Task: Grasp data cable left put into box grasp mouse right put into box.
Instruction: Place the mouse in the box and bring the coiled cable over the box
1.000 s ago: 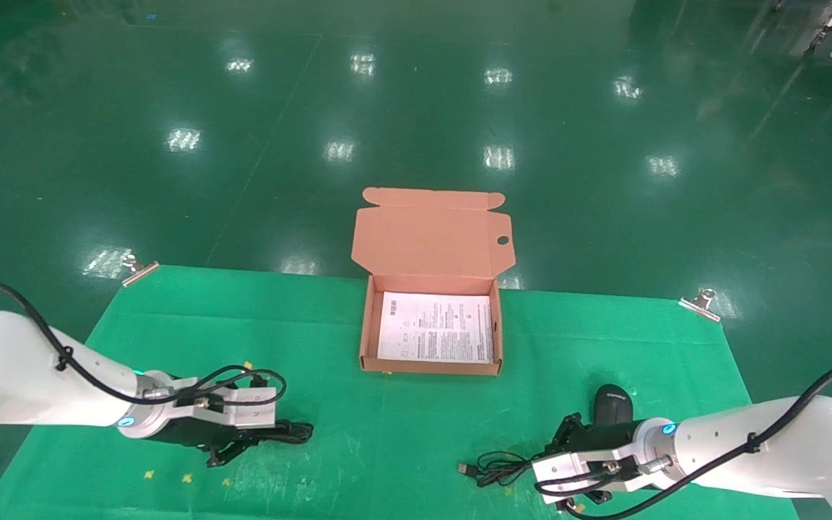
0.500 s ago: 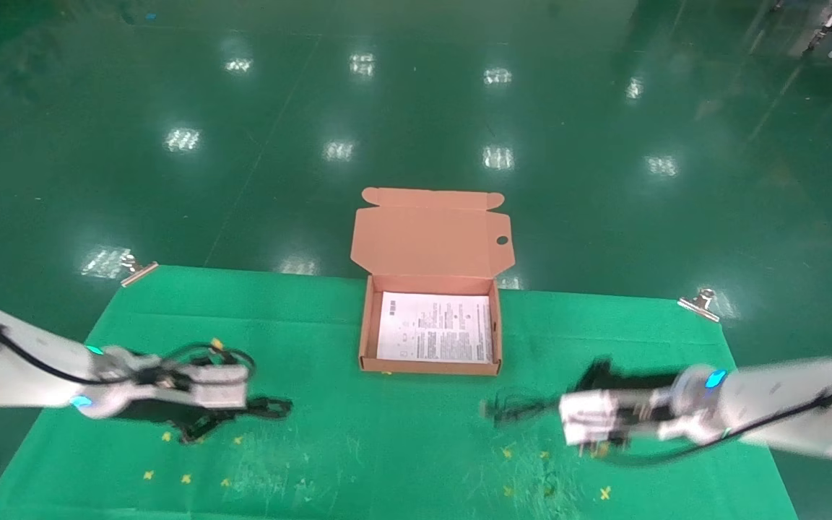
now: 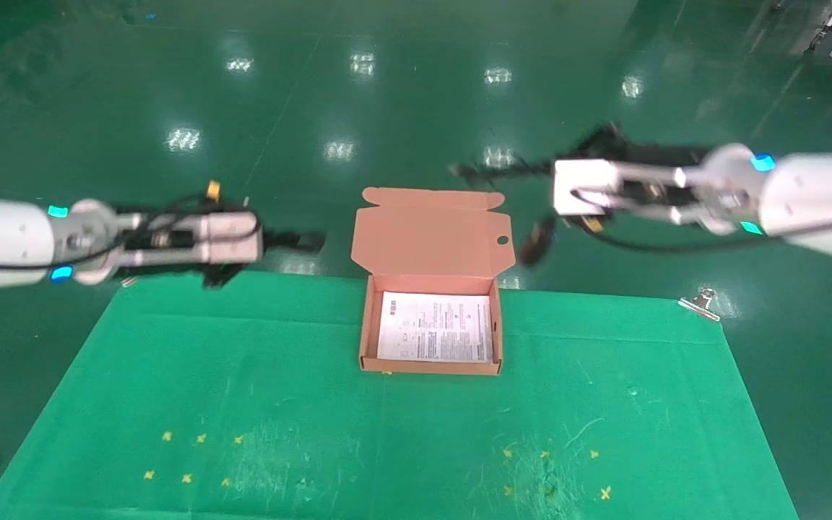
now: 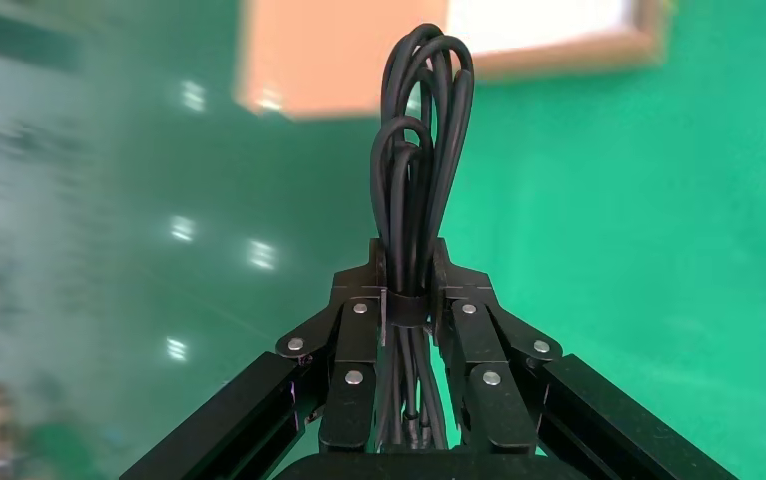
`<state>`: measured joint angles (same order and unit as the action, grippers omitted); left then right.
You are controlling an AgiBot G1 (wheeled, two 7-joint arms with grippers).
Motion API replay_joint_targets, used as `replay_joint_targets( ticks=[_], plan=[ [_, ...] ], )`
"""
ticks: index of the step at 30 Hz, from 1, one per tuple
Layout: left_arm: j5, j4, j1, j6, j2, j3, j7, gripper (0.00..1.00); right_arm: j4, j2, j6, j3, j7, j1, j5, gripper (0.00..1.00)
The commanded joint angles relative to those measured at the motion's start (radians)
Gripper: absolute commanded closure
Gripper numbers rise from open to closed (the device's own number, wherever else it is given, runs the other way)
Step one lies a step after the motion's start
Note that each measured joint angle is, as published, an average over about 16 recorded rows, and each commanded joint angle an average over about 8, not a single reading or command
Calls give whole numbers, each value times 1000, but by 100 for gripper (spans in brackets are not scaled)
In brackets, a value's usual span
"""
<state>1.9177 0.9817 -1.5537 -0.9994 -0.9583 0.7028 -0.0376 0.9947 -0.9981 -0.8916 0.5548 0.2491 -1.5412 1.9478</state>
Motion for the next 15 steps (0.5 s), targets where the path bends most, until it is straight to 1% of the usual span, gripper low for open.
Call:
replay_joint_targets(
  ticks=[1,9,15],
  plan=[
    [-1,49,-10,27,-1,-15,23,100,-17,-34,24,-6,13,-43,0,100],
    [24,48,-66,118,-80,-25,-5,100,-222,-194,106,-25,164,-172,-76,100],
    [43,33,-84,162,-118,-22,-35,100,-347,-268,129,-44,268,-231,-136,100]
  ],
)
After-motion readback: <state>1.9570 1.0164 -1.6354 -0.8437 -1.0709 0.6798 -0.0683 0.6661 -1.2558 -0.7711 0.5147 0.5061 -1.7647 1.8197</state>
